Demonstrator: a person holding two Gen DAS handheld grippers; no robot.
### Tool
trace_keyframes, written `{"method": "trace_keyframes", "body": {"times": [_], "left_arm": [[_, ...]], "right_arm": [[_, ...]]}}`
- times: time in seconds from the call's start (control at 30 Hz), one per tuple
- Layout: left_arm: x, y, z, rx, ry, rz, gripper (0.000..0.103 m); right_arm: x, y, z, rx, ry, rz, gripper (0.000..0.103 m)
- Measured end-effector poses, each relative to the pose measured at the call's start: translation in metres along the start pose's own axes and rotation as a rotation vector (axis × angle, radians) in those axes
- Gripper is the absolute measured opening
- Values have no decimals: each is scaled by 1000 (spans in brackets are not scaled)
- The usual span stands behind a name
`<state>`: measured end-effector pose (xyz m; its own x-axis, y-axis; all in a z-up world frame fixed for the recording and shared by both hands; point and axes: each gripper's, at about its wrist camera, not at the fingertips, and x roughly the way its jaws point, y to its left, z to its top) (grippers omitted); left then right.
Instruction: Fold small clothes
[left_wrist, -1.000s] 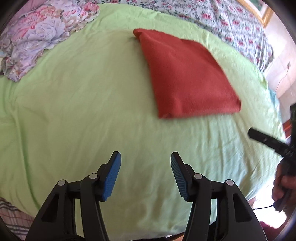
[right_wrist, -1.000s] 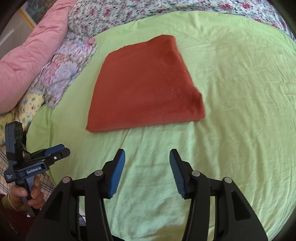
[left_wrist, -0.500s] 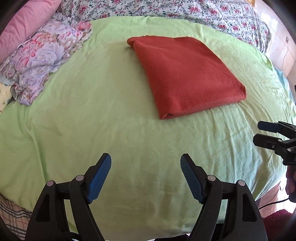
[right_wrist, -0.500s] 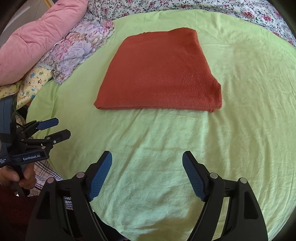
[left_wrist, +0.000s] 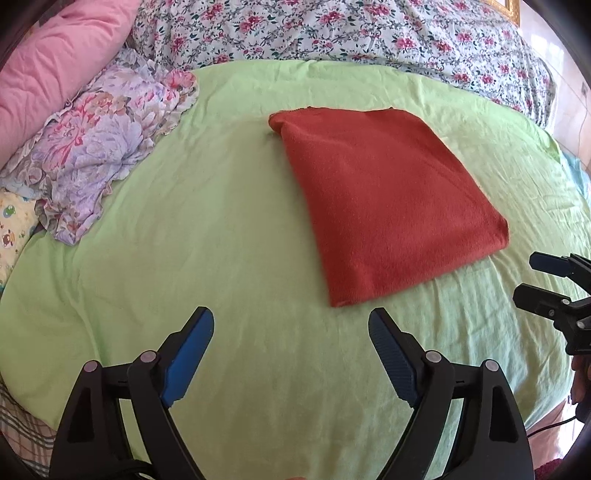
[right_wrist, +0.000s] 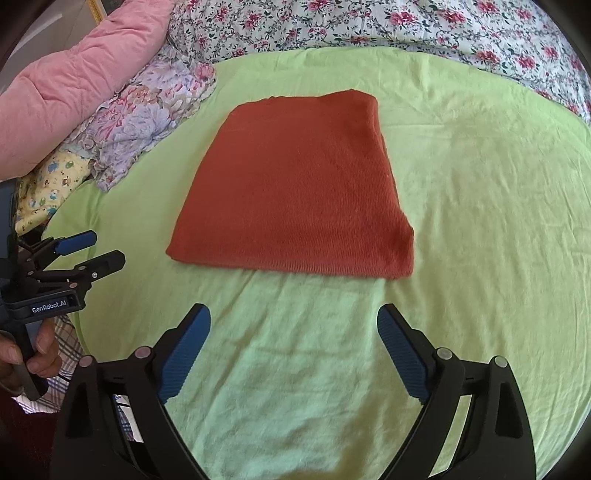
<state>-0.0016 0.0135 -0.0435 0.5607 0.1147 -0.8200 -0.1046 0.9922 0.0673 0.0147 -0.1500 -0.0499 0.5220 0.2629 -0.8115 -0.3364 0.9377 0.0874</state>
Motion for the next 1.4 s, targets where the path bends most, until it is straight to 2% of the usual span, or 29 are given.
{"method": "trace_keyframes", "body": {"times": [0.3, 0.57, 1.2, 1.4], "left_arm": [[17, 3, 27, -48, 2, 11, 88], [34, 7, 42, -105, 24, 12, 89], [52, -7, 51, -92, 55, 20, 89], [51, -10, 56, -75, 43, 36, 89]], "right_arm": [[16, 4, 23, -45, 8, 6, 92], [27, -7, 41, -27, 12, 7, 93], [42, -11, 58, -6, 19, 20, 93], [46, -12, 65, -7, 19, 33, 93]]}}
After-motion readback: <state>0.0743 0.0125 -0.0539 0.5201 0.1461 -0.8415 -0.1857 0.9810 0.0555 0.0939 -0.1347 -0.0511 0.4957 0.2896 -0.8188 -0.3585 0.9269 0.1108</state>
